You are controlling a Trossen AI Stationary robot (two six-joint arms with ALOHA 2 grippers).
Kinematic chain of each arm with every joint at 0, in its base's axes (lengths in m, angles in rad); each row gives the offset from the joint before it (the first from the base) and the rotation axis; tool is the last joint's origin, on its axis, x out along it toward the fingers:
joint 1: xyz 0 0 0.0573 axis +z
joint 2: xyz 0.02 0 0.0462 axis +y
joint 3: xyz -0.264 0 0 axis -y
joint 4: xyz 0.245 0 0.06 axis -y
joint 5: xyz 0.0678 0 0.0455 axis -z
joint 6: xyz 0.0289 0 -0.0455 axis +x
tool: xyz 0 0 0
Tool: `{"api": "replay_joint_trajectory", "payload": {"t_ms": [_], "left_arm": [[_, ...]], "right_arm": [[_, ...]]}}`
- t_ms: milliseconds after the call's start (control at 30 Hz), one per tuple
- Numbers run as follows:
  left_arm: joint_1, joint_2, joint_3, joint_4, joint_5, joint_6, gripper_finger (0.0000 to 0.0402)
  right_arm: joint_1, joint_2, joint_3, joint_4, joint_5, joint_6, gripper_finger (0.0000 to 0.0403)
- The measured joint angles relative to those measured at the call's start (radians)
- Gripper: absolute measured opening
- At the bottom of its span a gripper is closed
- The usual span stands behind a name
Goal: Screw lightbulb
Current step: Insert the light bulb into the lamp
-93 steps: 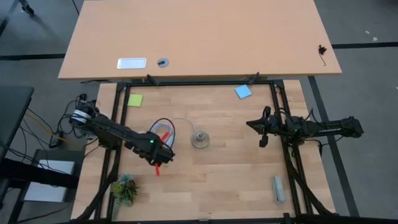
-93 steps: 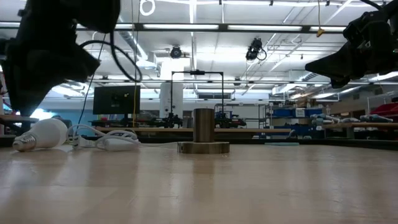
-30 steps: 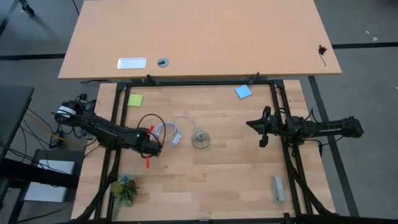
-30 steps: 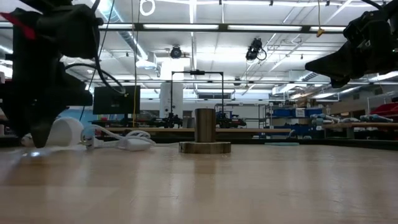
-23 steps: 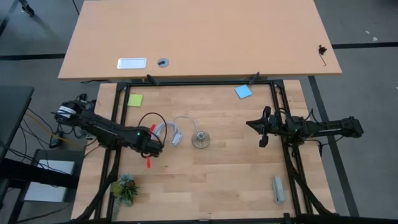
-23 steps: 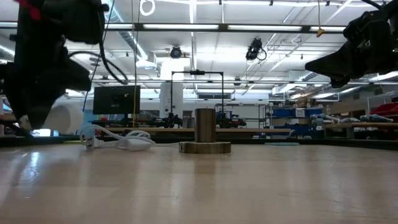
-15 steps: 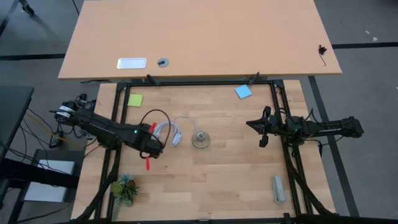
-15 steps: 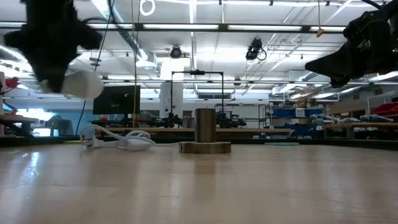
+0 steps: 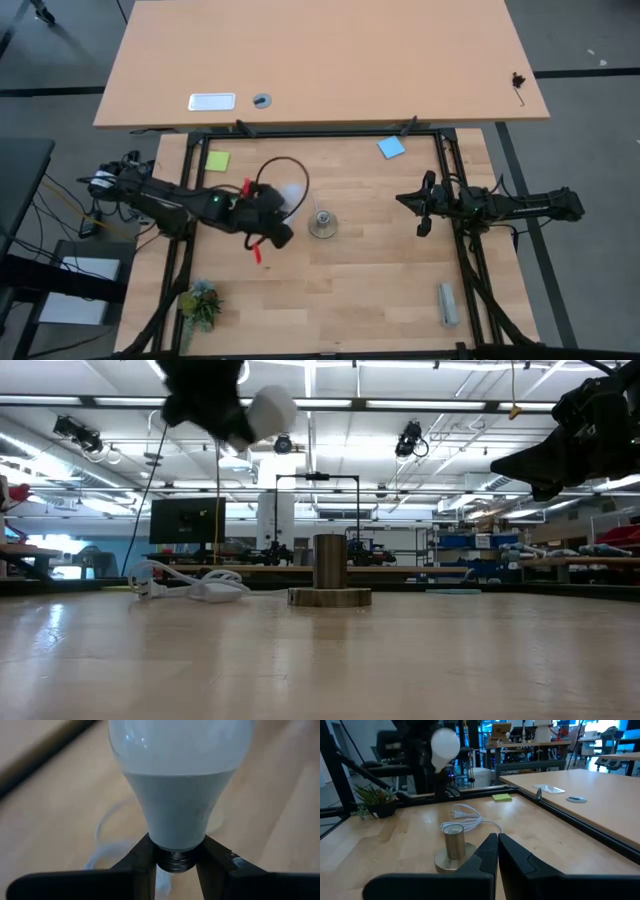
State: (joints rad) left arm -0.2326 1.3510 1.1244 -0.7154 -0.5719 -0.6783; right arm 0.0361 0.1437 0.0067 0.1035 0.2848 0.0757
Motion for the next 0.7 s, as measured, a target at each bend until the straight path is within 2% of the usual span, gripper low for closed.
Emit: {"api": "replay_joint_trajectory", "payload": {"t_ms": [167,233,300,367,500,700], "left_arm": [[0.05,0.002,-0.008,0.238,0.021,0.283,0.0098],[0.071,0.005,-0.026,0.314,0.083,0.361,0.0098],[0.088,0.006,-0.051,0.381,0.157,0.415,0.0098],[0.104,0.005,-0.089,0.471,0.21,0.457,0.0098],[0.145,0.006,-0.181,0.659,0.332,0.54,0.0098],[0.225,0.029,-0.325,1.024,0.518,0.568,0.0098]], "right_arm": [[0.0,0.0,0.0,0.0,0.0,-0.009,0.0023],[-0.001,0.0,0.0,0.005,0.007,-0.136,0.0023],[-0.002,0.0,0.0,0.021,0.011,-0.296,0.0023],[-0.002,0.0,0.0,0.018,0.01,-0.387,0.0023],[-0.002,0.0,0.0,0.024,0.01,-0.421,0.0023],[-0.002,0.0,0.0,0.1,0.01,-0.432,0.0023]]}}
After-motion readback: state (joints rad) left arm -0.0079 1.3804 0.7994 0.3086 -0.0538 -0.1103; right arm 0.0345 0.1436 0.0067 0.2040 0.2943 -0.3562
